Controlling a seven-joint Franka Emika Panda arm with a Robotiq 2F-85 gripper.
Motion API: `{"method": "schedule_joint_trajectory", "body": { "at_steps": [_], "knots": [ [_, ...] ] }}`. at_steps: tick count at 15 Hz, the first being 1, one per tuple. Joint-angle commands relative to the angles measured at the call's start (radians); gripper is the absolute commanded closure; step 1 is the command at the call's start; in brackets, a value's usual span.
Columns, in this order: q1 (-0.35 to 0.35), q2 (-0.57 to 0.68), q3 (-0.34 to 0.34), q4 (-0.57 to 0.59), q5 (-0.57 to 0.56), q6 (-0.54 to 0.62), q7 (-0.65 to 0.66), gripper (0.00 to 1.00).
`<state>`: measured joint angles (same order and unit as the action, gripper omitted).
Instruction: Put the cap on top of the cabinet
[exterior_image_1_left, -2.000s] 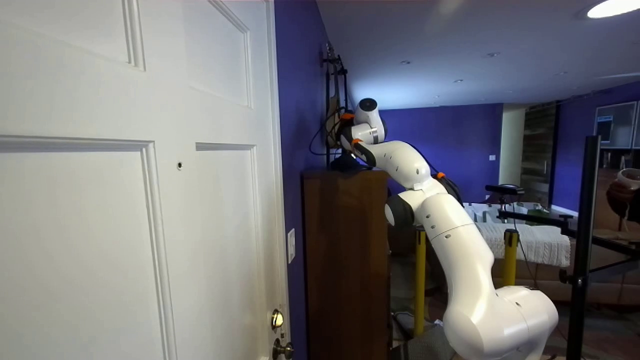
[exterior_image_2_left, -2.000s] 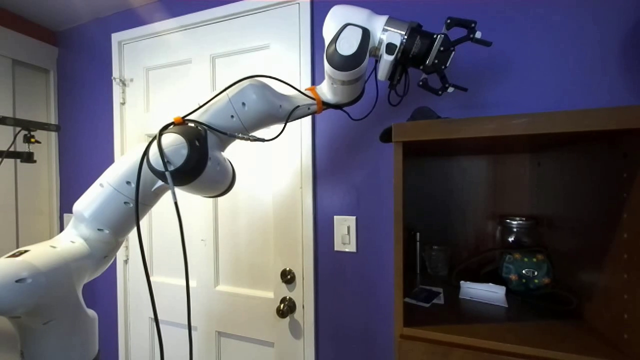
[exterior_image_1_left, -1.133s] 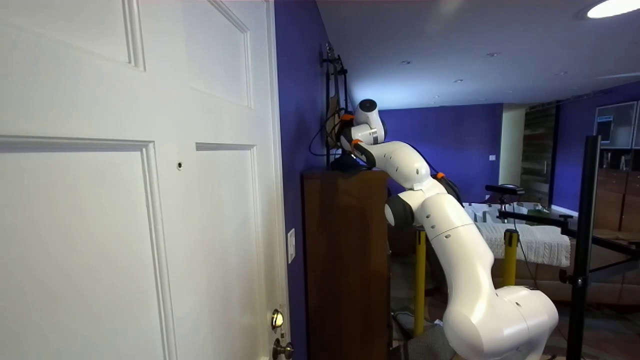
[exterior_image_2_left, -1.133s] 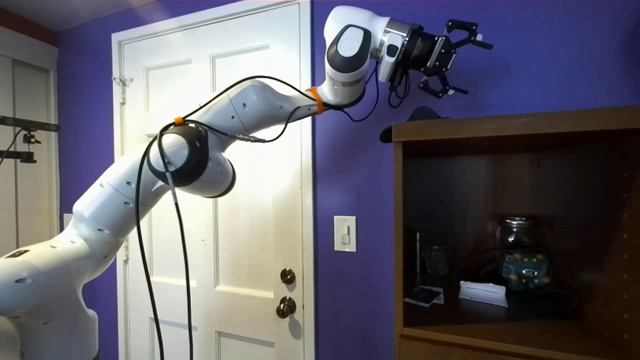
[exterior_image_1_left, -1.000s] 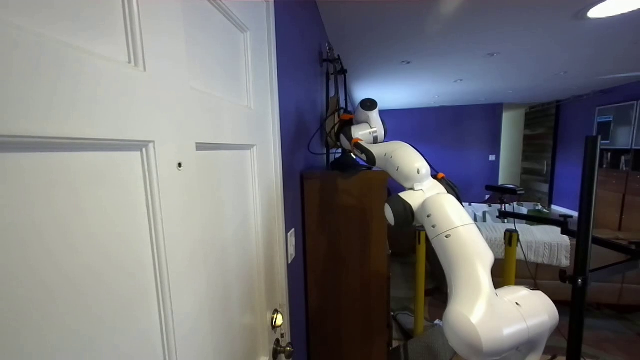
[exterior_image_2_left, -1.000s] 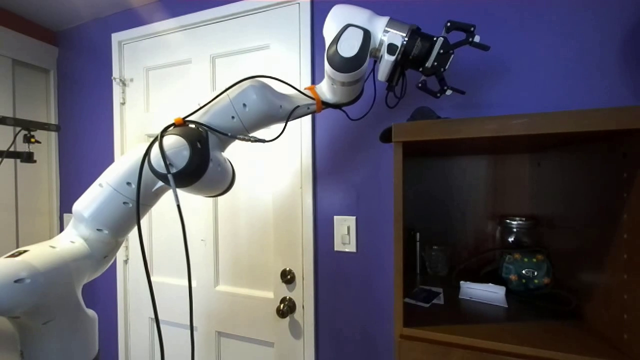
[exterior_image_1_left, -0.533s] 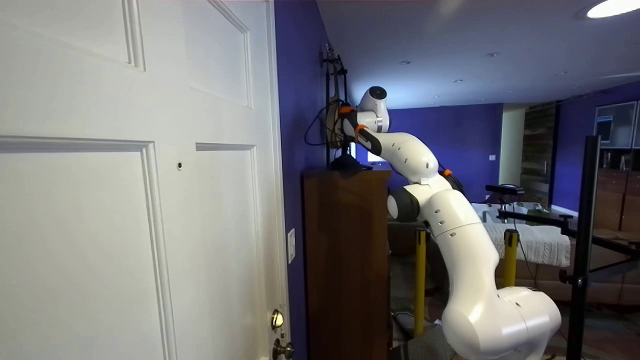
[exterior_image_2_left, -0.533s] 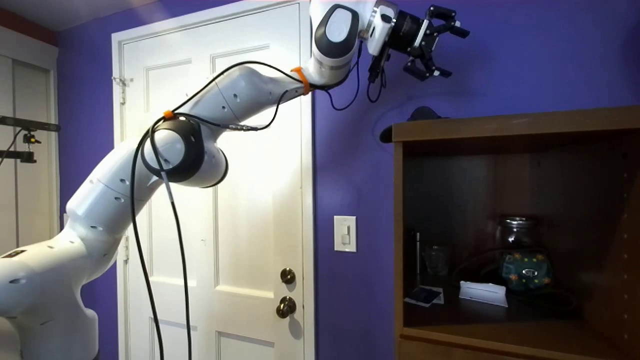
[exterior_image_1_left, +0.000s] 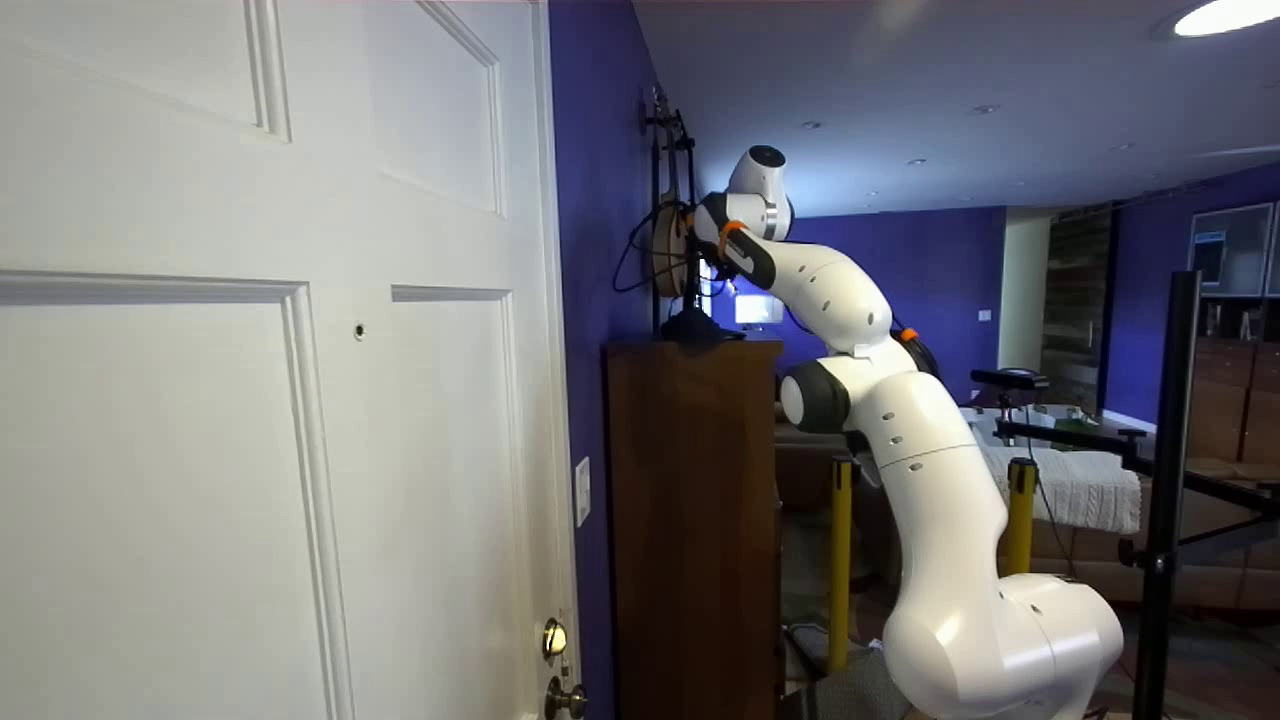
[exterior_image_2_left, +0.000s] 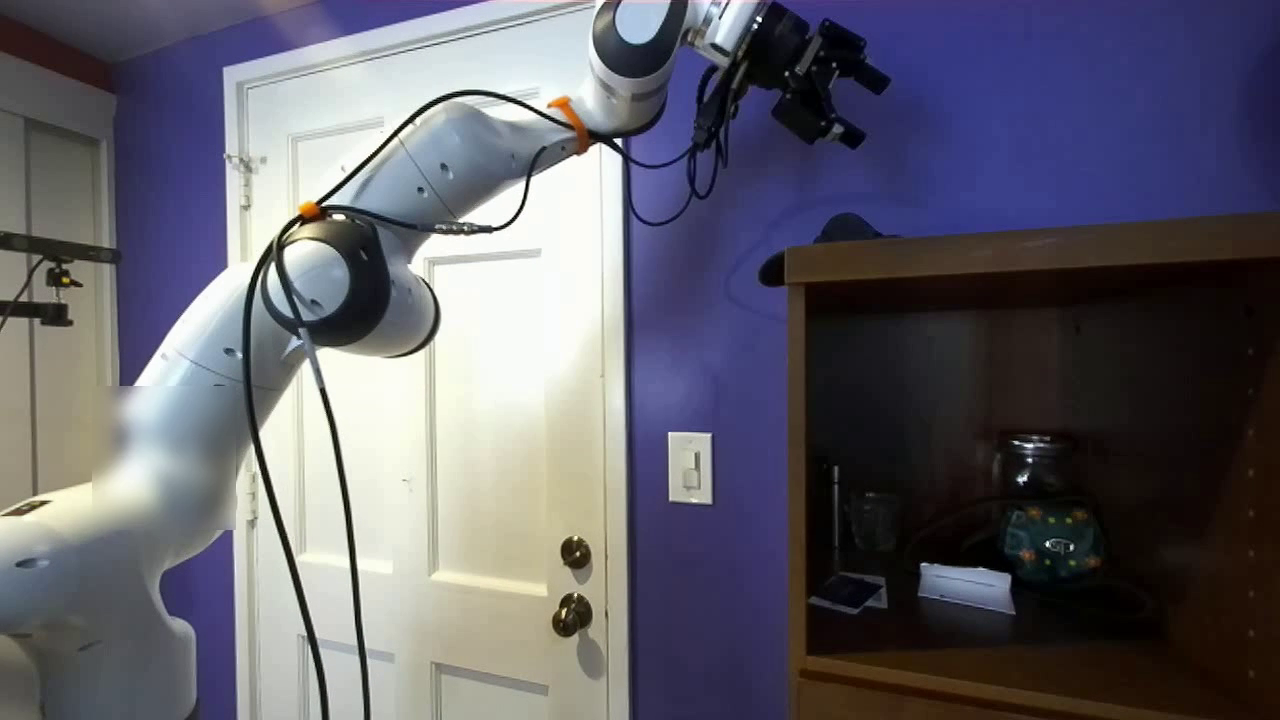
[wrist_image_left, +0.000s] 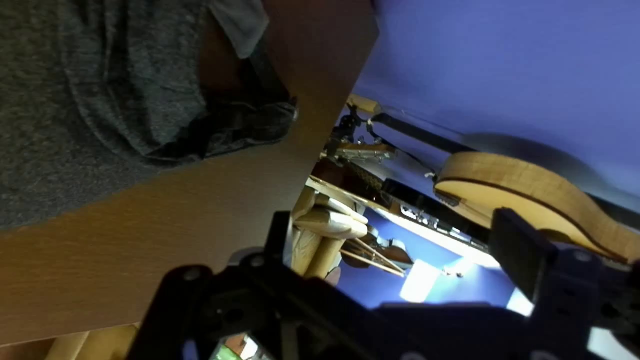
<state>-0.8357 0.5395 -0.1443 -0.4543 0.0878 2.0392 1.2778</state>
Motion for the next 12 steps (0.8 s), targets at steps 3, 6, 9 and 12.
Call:
{"method": "schedule_joint_trajectory", "body": {
  "at_steps": [3, 6, 9, 12],
  "knots": [
    [-0.006, -0.077, 0.03, -0.027, 0.053, -0.215, -0.279, 0.0],
    [-0.002, -0.101, 0.031, -0.02, 0.057, -0.329, -0.422, 0.0],
    [0.005, -0.121, 0.032, -0.012, 0.058, -0.417, -0.564, 0.0],
    [0.013, -0.136, 0.029, -0.002, 0.071, -0.458, -0.66, 0.0]
  ]
}}
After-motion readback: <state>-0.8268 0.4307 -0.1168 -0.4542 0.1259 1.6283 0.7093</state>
